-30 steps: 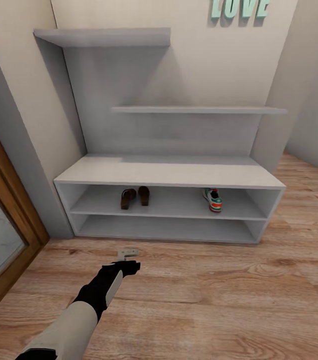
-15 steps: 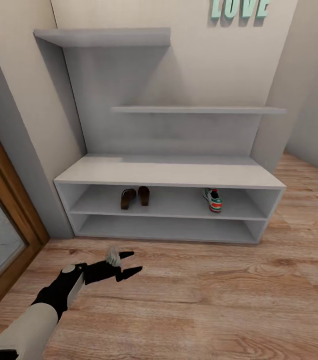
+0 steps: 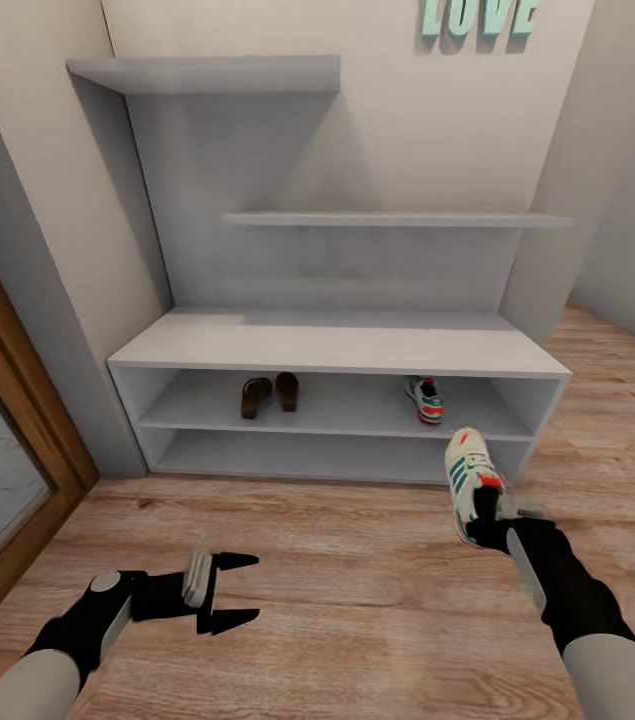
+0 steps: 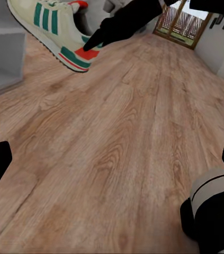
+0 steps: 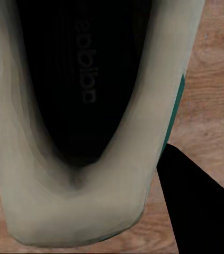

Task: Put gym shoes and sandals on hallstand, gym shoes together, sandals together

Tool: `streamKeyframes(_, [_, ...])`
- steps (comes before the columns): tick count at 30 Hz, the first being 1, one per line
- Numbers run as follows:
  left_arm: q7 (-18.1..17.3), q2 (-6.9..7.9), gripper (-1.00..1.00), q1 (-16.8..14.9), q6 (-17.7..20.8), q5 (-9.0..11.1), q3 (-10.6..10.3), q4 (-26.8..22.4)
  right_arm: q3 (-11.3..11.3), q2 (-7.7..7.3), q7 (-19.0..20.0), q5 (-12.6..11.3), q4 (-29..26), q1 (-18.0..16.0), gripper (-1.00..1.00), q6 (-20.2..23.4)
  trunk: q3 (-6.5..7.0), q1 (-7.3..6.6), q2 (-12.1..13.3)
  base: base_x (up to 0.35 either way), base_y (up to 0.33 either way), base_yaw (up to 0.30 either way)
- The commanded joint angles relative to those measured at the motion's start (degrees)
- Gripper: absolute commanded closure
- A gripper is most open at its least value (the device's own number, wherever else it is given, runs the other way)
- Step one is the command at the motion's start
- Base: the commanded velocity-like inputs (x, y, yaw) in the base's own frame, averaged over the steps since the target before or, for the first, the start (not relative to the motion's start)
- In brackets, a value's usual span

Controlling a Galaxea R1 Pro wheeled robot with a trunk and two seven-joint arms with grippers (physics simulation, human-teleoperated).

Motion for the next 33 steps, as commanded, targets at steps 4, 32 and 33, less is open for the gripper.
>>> streamKeyframes(4, [-0.4, 0.27, -1.0, 0.4, -1.7, 0.0, 0.1, 0.4, 0.9, 3.84, -0.4, 0.1, -0.1, 0.0, 1.0, 0.6, -0.05, -0.01, 0.0, 0.0, 0.0, 0.0])
streamKeyframes(32, [-2.2, -0.56, -1.0, 0.6, -2.1, -0.3, -0.3, 0.5, 10.6, 11.18, -0.9, 0.2, 9.5, -3.4, 1.0, 0.5, -0.05, -0.01, 0.0, 0.0, 0.0, 0.0])
streamKeyframes(33, [-2.2, -0.67, -1.0, 0.6, -2.1, -0.3, -0.3, 0.5, 10.6, 11.18, -0.9, 0.2, 10.2, -3.4, 1.0, 0.5, -0.05, -0.01, 0.0, 0.0, 0.0, 0.0])
